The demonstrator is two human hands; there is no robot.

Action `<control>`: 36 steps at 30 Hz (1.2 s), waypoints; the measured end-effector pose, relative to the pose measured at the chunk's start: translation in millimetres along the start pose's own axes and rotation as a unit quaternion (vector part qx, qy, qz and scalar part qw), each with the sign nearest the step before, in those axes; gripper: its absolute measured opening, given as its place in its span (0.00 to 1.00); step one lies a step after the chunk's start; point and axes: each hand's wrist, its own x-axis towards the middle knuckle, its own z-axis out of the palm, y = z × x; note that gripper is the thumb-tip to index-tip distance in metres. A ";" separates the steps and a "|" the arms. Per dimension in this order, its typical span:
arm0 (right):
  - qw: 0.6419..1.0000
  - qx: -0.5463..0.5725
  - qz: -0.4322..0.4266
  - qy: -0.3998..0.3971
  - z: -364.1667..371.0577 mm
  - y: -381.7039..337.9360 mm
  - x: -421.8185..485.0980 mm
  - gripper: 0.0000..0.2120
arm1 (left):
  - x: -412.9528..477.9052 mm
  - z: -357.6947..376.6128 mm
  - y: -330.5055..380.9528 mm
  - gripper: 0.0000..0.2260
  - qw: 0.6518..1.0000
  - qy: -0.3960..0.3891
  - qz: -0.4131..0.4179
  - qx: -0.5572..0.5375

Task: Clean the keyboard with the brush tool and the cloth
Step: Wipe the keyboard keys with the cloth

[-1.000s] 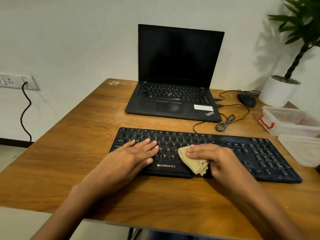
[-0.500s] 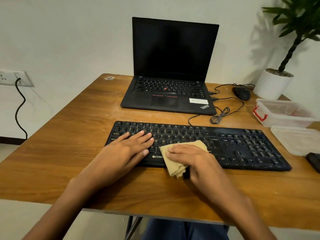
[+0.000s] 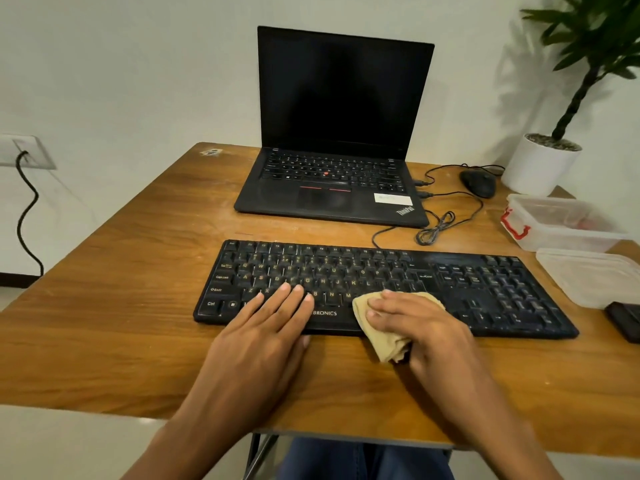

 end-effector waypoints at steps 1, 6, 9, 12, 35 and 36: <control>1.000 -0.010 -0.003 0.005 1.2 -6.8 3.6 0.28 | 0.0 0.9 0.7 0.22 1.000 -0.004 -0.002 -0.003; 0.998 -0.007 -0.064 -0.022 22.9 -24.5 1.9 0.30 | -0.3 -2.0 -1.6 0.23 1.000 -0.019 -0.003 -0.001; 1.000 0.002 0.007 -0.013 -2.7 -2.6 -0.7 0.25 | 2.4 -2.2 -2.7 0.21 1.000 -0.004 0.009 -0.003; 1.000 -0.023 0.009 -0.004 -7.3 -13.1 12.0 0.22 | 3.4 -2.9 -1.5 0.21 1.000 0.000 0.002 0.002; 0.994 -0.069 0.085 -0.025 0.2 -14.2 34.9 0.22 | 23.4 -0.5 6.9 0.25 0.997 -0.052 -0.005 -0.053; 0.994 -0.057 0.070 -0.056 7.5 -20.6 35.6 0.24 | 24.0 -2.5 6.6 0.25 0.996 -0.061 -0.007 -0.067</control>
